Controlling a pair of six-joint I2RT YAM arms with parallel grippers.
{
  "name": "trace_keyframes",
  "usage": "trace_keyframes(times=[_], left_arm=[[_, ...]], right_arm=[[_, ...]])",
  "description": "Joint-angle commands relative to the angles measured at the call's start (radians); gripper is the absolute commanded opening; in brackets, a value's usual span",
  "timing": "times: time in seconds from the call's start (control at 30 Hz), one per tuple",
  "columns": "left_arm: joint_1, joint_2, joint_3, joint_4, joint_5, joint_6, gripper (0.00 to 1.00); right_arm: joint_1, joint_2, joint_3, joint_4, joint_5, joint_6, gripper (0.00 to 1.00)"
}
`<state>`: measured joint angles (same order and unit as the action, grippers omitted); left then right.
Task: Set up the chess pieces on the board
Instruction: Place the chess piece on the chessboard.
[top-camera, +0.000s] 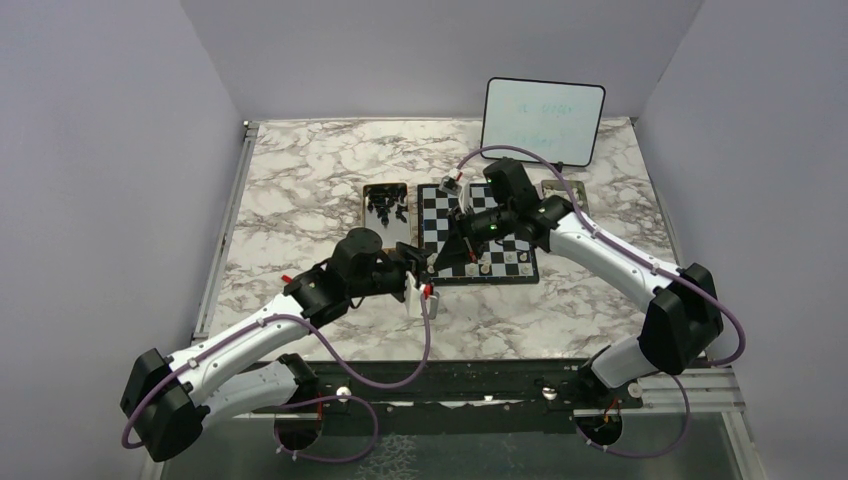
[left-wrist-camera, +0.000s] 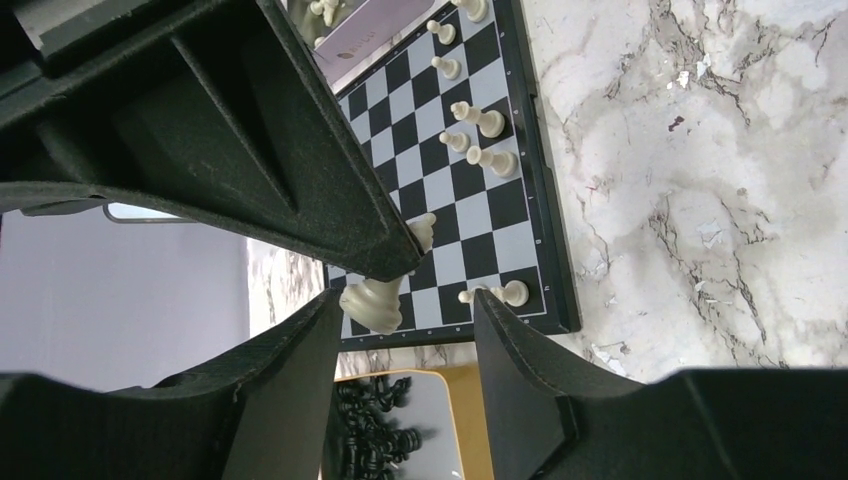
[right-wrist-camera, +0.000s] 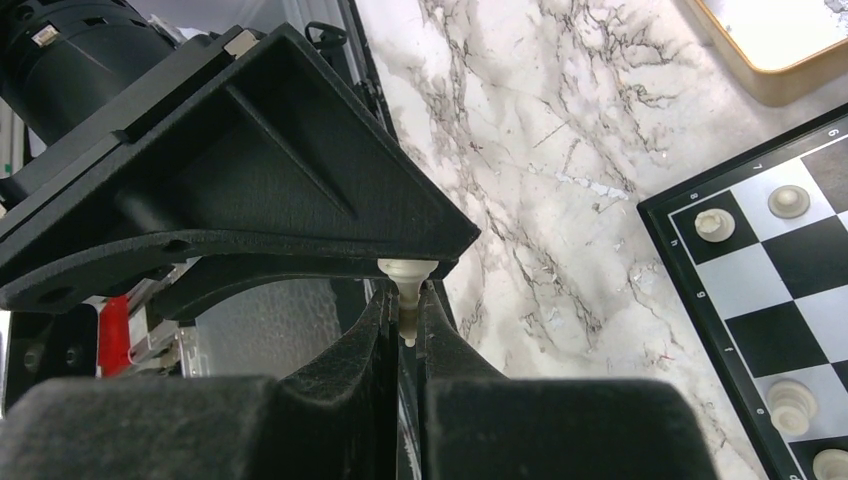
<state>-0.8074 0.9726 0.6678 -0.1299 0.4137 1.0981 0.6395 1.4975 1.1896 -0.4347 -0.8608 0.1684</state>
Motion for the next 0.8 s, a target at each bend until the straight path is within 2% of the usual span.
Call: trace_keyframes(times=[0.0,0.13,0.23,0.53,0.7,0.77], left_arm=[[-0.012,0.000,0.038,-0.009,0.005,0.022,0.55],[-0.017,-0.009,0.041,-0.013,-0.001,0.039,0.57],[-0.018,-0.006,0.045,-0.027,0.015,0.045,0.54],[-0.021,0.019,0.052,-0.038,0.011,0.026,0.28],[-0.022,0.042,0.084,-0.047,-0.025,-0.069,0.17],[-0.022,0.053,0.101,-0.050,-0.068,-0.122,0.16]], right_arm=[[0.009,-0.024,-0.009,0.031,-0.032,0.013,0.03],[0.009,-0.018,-0.013,0.036,-0.034,0.023,0.03],[0.010,-0.021,-0.025,0.060,-0.033,0.045,0.03],[0.012,-0.031,-0.042,0.066,-0.016,0.057,0.04],[0.012,-0.047,-0.042,0.068,0.036,0.067,0.05],[0.012,-0.061,-0.051,0.090,0.057,0.090,0.08]])
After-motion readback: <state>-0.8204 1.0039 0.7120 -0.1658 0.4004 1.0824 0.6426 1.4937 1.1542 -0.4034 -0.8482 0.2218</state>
